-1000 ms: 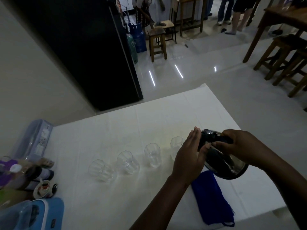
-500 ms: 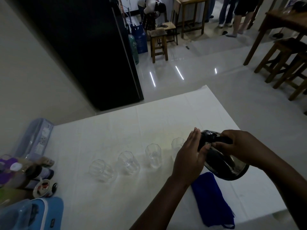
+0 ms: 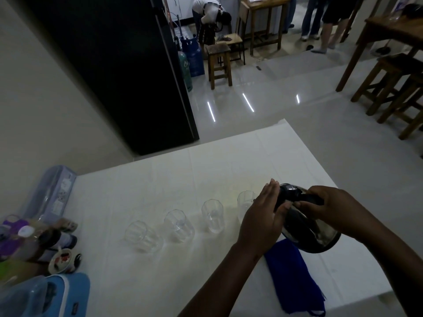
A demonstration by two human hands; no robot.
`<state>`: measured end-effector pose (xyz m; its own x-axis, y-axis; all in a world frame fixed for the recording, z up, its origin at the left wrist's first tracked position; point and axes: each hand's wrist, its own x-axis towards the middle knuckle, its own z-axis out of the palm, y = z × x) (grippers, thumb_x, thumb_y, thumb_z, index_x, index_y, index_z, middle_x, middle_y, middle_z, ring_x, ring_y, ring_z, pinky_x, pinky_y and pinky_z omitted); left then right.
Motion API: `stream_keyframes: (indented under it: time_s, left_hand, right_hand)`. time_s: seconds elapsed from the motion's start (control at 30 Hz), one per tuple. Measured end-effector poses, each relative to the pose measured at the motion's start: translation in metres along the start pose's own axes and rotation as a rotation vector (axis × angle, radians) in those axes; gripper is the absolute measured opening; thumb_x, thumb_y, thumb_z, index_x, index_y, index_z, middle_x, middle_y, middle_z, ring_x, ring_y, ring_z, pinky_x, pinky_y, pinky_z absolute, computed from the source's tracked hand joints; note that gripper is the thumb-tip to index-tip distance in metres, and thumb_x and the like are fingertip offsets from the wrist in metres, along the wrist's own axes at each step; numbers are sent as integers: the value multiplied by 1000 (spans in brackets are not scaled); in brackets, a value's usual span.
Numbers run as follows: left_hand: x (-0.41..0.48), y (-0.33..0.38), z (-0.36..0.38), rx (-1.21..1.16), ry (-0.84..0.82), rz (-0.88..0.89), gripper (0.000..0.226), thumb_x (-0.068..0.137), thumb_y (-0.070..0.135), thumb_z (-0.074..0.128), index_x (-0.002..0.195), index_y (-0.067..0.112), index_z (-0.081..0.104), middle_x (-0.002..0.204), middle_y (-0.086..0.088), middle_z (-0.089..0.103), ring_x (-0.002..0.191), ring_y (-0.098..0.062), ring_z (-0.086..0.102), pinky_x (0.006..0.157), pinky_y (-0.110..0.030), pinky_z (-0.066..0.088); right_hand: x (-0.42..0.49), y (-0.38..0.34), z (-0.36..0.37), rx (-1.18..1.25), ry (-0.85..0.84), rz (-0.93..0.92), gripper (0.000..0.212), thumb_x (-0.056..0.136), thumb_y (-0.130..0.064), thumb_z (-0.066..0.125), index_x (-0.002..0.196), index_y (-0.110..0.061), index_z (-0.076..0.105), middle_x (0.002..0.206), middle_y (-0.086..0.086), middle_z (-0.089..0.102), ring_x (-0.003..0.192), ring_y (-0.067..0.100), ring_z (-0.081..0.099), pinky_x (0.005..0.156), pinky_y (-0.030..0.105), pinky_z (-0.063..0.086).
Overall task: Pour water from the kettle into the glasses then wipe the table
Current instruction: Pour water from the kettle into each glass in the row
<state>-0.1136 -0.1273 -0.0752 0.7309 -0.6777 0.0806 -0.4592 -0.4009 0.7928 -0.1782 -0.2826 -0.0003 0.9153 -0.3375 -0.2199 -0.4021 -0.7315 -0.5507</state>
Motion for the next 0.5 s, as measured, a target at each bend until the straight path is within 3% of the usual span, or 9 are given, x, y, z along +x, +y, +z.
stream_keyframes:
  time_s: [0.17,0.3,0.5]
  left_hand:
    - [1,-1,1,22,-40,39,54,101,44,30,149,21,22,157,5,22,143,-4,13,115,-33,23]
    - [6,-1,4,45,-68,70,52,101,41,34,148,18,28,156,3,26,142,-4,16,114,-27,22]
    - [23,0,10,147,-106,160,49,102,35,37,147,15,32,155,1,28,142,-6,17,112,-21,17]
  right_hand:
    - [-10,9,8,53,31,18,28,83,-33,65,60,-31,49,59,-6,55,58,12,52,50,23,31]
    - [-15,22,18,110,94,46,30,83,-30,66,60,-34,48,57,-7,54,57,9,52,49,23,31]
    - [-18,41,33,250,211,90,20,83,-28,65,66,-24,55,59,-4,58,56,10,53,49,23,32]
